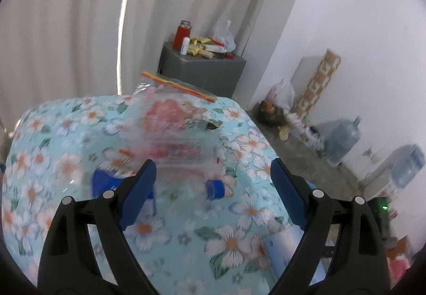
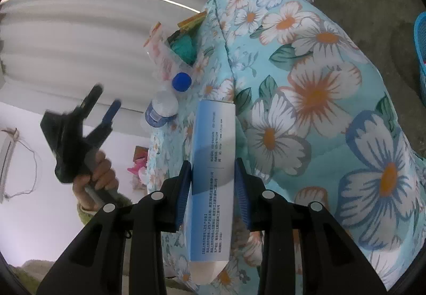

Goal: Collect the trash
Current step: 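Grasp the clear ziplock bag with the left tool while the right tool holds the blue box, then carry the ziplock bag and blue box toward the blue wastebasket with both tools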

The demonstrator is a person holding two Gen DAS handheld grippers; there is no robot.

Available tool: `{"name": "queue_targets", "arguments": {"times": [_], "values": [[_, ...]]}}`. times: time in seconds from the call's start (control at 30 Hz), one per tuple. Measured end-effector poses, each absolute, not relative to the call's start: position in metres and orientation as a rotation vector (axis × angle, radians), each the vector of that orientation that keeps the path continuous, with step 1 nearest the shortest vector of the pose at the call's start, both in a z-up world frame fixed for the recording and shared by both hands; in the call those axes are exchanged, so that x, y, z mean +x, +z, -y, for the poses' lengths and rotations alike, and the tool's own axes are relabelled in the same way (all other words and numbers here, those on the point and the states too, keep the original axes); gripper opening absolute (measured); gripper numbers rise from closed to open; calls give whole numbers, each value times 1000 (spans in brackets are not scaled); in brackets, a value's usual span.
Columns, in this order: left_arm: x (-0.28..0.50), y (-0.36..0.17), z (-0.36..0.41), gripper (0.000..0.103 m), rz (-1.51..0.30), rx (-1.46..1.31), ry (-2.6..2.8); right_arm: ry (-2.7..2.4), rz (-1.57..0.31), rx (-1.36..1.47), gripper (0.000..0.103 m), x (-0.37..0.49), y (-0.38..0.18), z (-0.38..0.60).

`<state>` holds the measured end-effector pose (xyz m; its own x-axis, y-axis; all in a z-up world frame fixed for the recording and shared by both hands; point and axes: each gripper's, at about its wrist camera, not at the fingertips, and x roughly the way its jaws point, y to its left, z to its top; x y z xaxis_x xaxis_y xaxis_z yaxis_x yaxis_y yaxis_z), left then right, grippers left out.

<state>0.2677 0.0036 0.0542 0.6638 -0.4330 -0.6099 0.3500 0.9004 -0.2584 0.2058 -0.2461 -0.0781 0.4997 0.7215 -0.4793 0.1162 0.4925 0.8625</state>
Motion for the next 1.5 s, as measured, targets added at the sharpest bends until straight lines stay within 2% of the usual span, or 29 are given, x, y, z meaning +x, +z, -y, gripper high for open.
{"name": "queue_targets", "arguments": {"times": [0.27, 0.3, 0.37, 0.53, 0.63, 0.7, 0.87, 1.5], "values": [[320, 17, 79, 82, -764, 110, -301, 470, -1001, 1041, 33, 207, -83, 252], [324, 14, 84, 78, -765, 142, -274, 472, -1001, 1045, 33, 207, -83, 252], [334, 4, 95, 76, -765, 216, -210, 476, -1002, 1051, 33, 207, -84, 253], [353, -9, 98, 57, -804, 243, -137, 483, -1002, 1064, 33, 207, -87, 255], [356, -12, 93, 41, -813, 215, -132, 486, -1000, 1070, 33, 207, -88, 255], [354, -11, 89, 24, -817, 189, -149, 489, -1001, 1071, 33, 207, -88, 256], [346, -5, 73, 3, -823, 95, -185, 491, -1000, 1078, 33, 207, -89, 257], [297, 35, 22, 0, -738, -97, -289, 470, -987, 1070, 33, 201, -85, 254]]}}
